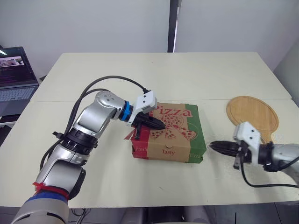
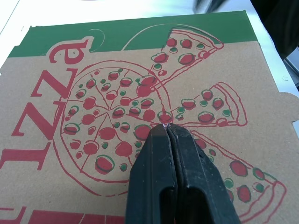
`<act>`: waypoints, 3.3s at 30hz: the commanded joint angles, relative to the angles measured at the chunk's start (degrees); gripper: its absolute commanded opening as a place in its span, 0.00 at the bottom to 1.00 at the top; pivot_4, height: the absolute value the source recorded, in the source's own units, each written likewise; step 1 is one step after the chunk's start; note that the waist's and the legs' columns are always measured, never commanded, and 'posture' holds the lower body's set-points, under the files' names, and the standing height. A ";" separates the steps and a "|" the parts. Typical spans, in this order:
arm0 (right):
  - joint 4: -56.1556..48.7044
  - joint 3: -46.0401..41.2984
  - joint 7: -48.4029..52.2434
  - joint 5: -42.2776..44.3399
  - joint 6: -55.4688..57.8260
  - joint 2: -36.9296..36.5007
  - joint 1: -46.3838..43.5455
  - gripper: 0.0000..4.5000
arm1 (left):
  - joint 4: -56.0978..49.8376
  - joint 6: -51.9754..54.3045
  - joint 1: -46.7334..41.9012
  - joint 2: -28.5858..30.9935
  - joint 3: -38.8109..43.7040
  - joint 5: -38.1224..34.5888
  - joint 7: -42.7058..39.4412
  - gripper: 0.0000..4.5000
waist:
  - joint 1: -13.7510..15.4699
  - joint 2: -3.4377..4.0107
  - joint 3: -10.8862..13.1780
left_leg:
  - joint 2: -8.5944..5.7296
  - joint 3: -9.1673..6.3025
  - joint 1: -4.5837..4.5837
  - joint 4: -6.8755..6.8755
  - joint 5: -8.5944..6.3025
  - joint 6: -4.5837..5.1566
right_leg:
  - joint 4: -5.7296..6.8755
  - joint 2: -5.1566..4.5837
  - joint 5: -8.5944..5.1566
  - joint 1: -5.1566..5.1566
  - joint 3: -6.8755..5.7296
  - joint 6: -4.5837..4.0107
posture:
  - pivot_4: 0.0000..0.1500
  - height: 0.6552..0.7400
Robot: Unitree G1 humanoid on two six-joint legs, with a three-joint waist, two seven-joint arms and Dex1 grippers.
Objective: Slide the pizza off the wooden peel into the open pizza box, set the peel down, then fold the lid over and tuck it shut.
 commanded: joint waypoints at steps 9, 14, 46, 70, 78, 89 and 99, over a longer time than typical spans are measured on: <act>-12.28 -2.82 0.75 10.82 6.09 -4.92 -2.27 0.99 | 0.24 -0.84 -1.27 -0.34 1.19 0.03 -0.41 0.00 | -0.01 -0.01 0.00 | 0.00 -0.01 0.01 0.01 0.00 0.00 | -0.02 0.00 0.00 0.05 -0.02 0.00 | 1.00 1.00; -12.82 7.60 -3.83 2.13 2.17 -3.43 -4.86 0.99 | 0.22 -0.61 -1.47 -0.75 1.43 -0.24 -0.31 0.00 | -0.04 -0.01 0.00 | 0.00 -0.03 0.01 0.01 0.00 0.00 | -0.01 0.00 -0.01 0.05 -0.03 0.01 | 1.00 1.00; -6.64 20.28 -9.56 -17.11 -6.23 4.03 -8.59 0.99 | -1.64 -4.85 1.50 1.13 -0.61 4.06 -2.12 0.00 | -0.09 0.00 0.00 | -0.01 -0.03 0.01 0.03 0.00 0.00 | 0.01 0.00 -0.01 0.03 -0.02 0.01 | 1.00 1.00; -6.49 7.37 -9.73 -2.25 1.73 7.39 -7.42 0.99 | -0.20 -6.60 2.12 -0.07 0.27 6.32 -1.31 0.00 | -0.09 0.00 0.00 | 0.00 -0.01 0.08 0.02 0.00 0.01 | 0.03 0.00 -0.01 0.10 -0.01 0.01 | 1.00 1.00; -2.26 23.16 -13.28 -8.39 0.82 14.20 -15.47 0.49 | -0.68 -6.01 2.04 -0.41 1.17 5.42 -0.79 0.00 | -0.18 0.01 -0.01 | -0.01 -0.04 0.06 0.03 0.00 0.00 | 0.03 0.00 -0.01 0.06 -0.01 0.01 | 1.00 1.00; 2.71 30.41 -9.53 -14.58 -5.20 15.06 -17.53 0.01 | -6.56 0.08 2.32 4.06 9.40 -1.32 -0.14 0.00 | -0.29 0.01 -0.01 | 0.00 -0.07 0.05 0.03 0.01 0.00 | 0.05 0.01 -0.01 0.01 -0.02 0.01 | 1.00 1.00; 3.77 30.94 -6.42 -16.44 -7.56 14.07 -17.98 0.01 | -1.30 -9.11 9.58 21.08 14.97 2.39 -2.21 0.00 | -0.41 0.03 -0.02 | 0.01 -0.06 0.05 -0.02 0.00 0.00 | 0.05 0.03 -0.01 -0.05 -0.02 0.01 | 1.00 1.00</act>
